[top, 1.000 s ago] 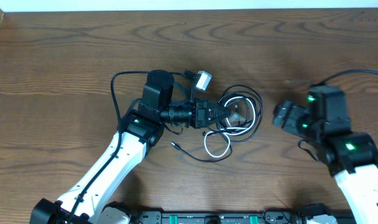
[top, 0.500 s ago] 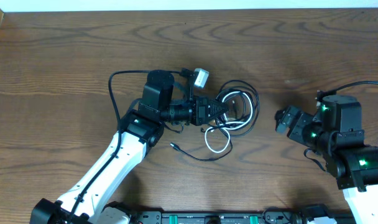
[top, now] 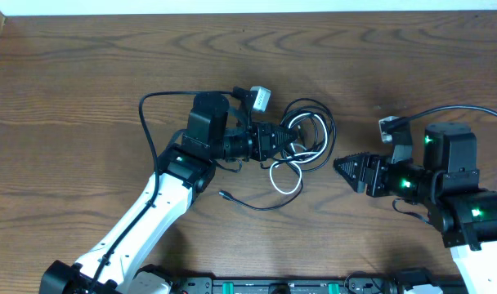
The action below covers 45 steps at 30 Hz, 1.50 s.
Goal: Untangle cables
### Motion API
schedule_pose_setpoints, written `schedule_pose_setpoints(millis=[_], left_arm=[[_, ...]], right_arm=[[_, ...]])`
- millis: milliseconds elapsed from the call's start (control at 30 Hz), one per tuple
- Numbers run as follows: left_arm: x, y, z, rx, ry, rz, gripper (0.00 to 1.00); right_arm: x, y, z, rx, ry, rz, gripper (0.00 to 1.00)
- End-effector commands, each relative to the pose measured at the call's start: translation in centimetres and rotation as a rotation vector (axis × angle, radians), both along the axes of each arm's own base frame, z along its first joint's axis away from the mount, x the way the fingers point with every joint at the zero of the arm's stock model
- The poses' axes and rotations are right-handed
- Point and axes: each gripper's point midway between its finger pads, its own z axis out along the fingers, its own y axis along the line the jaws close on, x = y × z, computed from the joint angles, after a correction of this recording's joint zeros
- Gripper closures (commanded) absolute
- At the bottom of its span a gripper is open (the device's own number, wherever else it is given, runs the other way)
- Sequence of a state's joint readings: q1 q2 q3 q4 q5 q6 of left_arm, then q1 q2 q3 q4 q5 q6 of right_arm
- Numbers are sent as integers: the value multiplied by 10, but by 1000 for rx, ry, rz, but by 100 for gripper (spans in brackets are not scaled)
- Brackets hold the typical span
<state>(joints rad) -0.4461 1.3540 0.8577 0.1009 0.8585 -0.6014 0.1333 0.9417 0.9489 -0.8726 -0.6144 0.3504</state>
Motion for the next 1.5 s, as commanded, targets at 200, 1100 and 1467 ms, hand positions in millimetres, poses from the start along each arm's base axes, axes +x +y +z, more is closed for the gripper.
schedule_pose_setpoints(millis=[200,1100,1467], left_arm=[[-1,-1,9,11,-126,-49,92],[-23,-21,10,4,-127,-126,92],[-26,-22,12,-13,-113,-144,92]], right_arm=[[-6,33,24,199,15,137,61],[31,19,-14,95,99,1,54],[29,24,-13,98,91,26,64]])
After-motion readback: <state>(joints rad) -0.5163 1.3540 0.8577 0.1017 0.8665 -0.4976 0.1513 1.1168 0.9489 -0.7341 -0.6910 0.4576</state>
